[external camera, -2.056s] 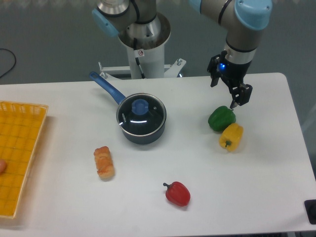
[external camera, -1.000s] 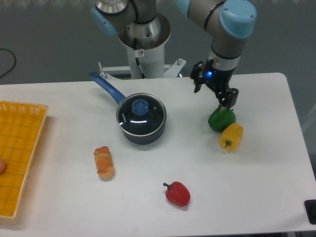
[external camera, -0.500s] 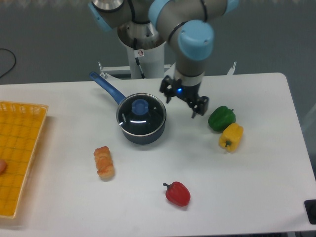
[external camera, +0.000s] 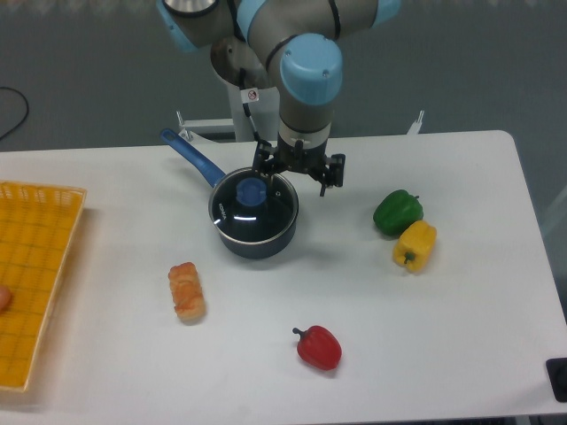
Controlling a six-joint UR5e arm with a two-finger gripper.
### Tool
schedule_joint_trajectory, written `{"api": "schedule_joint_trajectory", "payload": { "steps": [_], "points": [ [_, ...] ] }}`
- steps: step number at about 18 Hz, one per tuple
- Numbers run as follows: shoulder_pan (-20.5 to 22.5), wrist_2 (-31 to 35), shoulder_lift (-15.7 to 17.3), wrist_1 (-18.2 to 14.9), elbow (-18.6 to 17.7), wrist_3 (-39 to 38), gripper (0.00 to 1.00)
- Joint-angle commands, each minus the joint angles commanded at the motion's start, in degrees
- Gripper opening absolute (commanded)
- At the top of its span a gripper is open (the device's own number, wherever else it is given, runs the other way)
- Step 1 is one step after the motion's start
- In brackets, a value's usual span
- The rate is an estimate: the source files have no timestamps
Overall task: Open the lid
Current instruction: 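Move the open gripper over the saucepan's glass lid knob, then lower the gripper onto the blue lid knob and close on it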
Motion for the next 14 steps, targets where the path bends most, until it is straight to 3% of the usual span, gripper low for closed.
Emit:
{"api": "schedule_joint_trajectory", "payload": {
  "steps": [8,11,14],
  "points": [
    [-4.66,0.53,-0.09,0.88,-2.28,-3.53,1.00],
    [-5.89,0.53,-0.09,5.09,-3.77,-3.53,1.00],
    [-6.33,1.14,-0.70,5.80,-4.57,-3.45,1.00]
  ]
}}
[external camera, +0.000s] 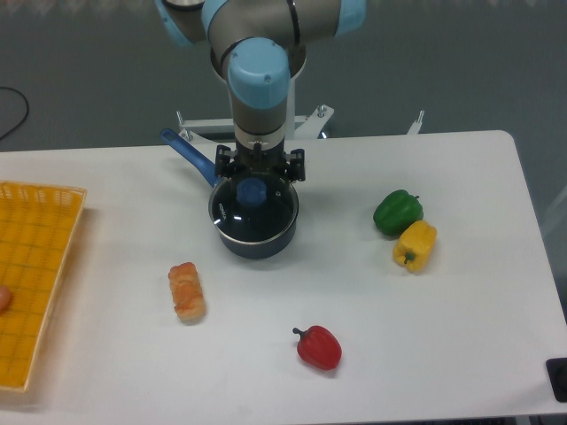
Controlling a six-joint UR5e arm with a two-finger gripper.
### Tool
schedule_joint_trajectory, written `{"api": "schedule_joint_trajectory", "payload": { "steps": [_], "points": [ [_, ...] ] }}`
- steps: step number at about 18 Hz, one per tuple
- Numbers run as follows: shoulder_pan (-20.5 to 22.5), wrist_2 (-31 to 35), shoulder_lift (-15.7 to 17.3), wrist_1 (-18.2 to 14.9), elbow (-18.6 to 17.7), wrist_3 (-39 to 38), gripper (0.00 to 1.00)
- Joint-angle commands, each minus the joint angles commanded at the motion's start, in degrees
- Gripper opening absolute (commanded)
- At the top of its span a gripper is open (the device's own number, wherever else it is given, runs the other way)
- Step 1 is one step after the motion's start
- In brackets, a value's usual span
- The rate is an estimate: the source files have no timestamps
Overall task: Open the lid
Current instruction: 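Lower the gripper onto the blue lid knob and close on it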
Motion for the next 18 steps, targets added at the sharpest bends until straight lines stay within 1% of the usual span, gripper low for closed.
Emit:
{"api": "schedule_joint_trajectory", "payload": {
  "steps": [2,7,15,18],
  "points": [
    [-0.79,1.14,-1.05,0.79,-0.09,0.00,1.00],
    [-0.97,1.50,-1.32,2.46,-1.32,0.44,1.00],
    [-1.06,2.20,-2.46,2.46,-2.11,2.46,1.00],
    [-1.67,2.37,-2.20,2.37,-2.29,2.37,1.00]
  ]
}}
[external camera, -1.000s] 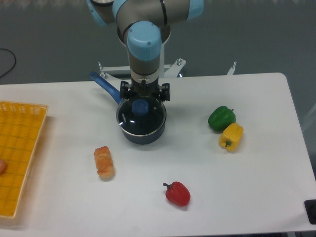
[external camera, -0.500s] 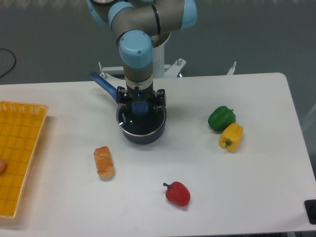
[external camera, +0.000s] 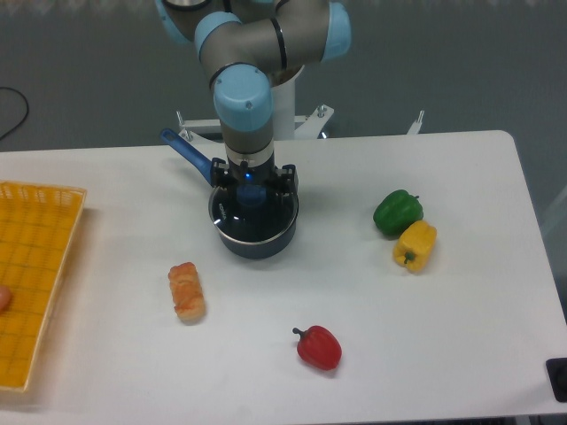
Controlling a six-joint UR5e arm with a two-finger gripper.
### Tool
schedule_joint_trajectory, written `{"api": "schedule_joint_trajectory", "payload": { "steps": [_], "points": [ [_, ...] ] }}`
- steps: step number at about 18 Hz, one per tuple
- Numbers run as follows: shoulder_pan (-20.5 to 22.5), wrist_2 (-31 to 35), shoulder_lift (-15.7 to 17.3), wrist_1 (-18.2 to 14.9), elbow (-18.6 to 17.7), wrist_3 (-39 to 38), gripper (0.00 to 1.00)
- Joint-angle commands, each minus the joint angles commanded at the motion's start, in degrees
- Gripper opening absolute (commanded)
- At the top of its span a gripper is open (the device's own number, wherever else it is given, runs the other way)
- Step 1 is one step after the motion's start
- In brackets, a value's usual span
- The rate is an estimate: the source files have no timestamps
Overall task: Open the lid
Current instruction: 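Lower the gripper onto the blue lid knob and close on it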
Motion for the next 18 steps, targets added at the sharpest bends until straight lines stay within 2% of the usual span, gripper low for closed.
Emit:
{"api": "schedule_joint_trajectory", "payload": {
  "steps": [18],
  "points": [
    [-0.97,1.58,-0.09,0.35,-1.41,0.09,1.00]
  ]
}}
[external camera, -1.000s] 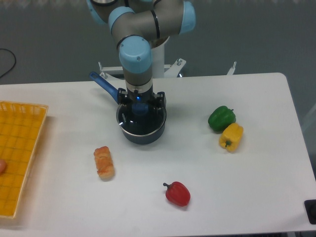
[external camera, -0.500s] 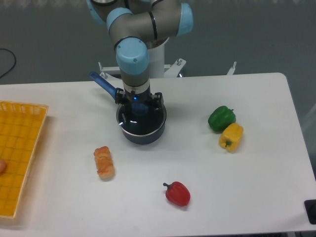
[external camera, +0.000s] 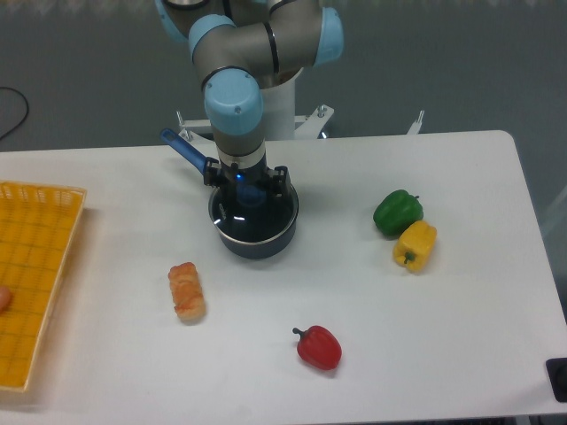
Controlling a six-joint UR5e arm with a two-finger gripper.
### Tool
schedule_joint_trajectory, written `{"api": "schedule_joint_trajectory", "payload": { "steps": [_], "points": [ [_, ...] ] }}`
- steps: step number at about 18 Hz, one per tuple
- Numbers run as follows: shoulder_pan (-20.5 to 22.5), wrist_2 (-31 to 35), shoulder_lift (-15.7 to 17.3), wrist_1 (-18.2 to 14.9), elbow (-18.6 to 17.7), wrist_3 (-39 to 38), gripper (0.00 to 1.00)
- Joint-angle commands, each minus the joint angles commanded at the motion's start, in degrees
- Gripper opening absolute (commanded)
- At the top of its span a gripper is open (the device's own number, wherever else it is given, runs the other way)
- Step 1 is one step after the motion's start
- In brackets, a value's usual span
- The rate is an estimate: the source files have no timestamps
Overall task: Open the lid
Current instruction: 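Lower the gripper onto the blue lid knob and close on it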
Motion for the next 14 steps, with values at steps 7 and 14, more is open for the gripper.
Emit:
{"api": "schedule_joint_trajectory", "payload": {
  "steps": [7,14],
  "points": [
    [-0.17,0.00,0.26,-0.09,0.09,0.18,0.91],
    [-0.70,0.00,-0.17,-0.09,0.35,0.26,0.76]
  ]
}}
